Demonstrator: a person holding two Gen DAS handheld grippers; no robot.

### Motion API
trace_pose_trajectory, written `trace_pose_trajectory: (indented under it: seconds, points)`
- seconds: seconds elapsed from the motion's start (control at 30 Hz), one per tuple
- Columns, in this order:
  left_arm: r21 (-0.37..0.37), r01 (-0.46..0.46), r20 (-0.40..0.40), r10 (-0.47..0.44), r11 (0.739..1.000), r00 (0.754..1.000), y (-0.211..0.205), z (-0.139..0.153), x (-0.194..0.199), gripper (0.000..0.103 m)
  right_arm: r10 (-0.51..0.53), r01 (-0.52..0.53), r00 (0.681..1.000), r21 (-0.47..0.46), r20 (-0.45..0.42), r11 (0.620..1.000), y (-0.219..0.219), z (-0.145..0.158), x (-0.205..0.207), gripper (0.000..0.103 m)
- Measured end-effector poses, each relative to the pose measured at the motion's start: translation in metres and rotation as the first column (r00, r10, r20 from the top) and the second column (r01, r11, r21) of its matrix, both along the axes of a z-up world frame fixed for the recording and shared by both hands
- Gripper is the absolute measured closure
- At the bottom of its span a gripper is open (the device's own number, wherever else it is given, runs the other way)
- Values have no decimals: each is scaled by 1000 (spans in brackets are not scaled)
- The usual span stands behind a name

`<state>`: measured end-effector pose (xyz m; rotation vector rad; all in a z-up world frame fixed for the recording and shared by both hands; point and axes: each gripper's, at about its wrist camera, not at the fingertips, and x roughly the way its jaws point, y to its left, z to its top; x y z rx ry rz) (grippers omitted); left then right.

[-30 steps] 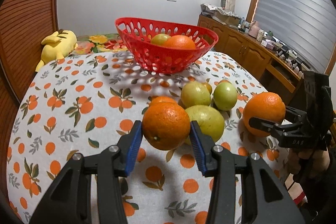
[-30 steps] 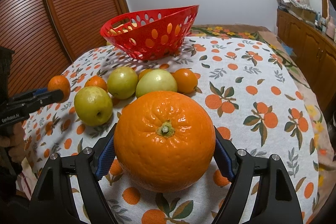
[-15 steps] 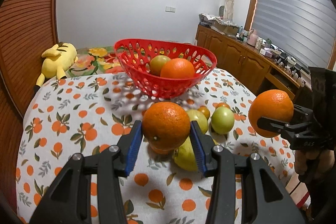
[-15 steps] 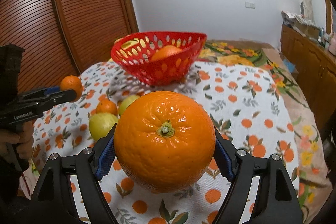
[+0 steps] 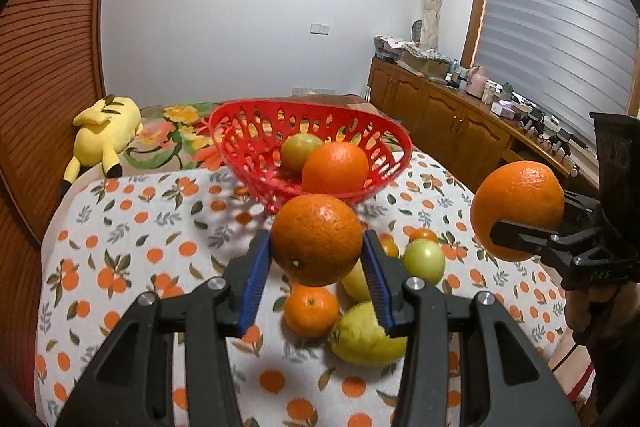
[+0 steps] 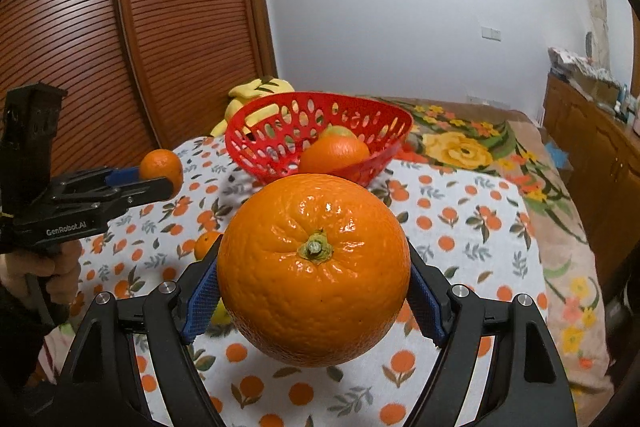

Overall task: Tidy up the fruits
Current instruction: 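Carry the tangerine and large orange over the red basket with both grippers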

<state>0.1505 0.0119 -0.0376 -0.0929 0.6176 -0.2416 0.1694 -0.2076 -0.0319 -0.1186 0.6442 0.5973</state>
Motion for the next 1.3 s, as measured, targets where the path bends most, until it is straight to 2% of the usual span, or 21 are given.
trace_pose_trajectory:
  seconds: [0.23,0.7,1.13,1.3]
  points:
    - [6,20,8,-21,1000,1000,-4,5,27,59,10,-10,1000,-5,13,1000,11,9,23,21]
    - [37,46,-24,-45,998,999,-10,-4,90,59,58,-58,998,-8,13,998,35,17,75,21]
    - [39,49,-62,-46,998,997,-16,-20,115,58,122,-122,993,-71,-1,990,61,8,115,21]
    - [34,43,-72,-41,998,997,-14,-21,122,57,126,-127,992,-62,-22,990,62,3,126,21]
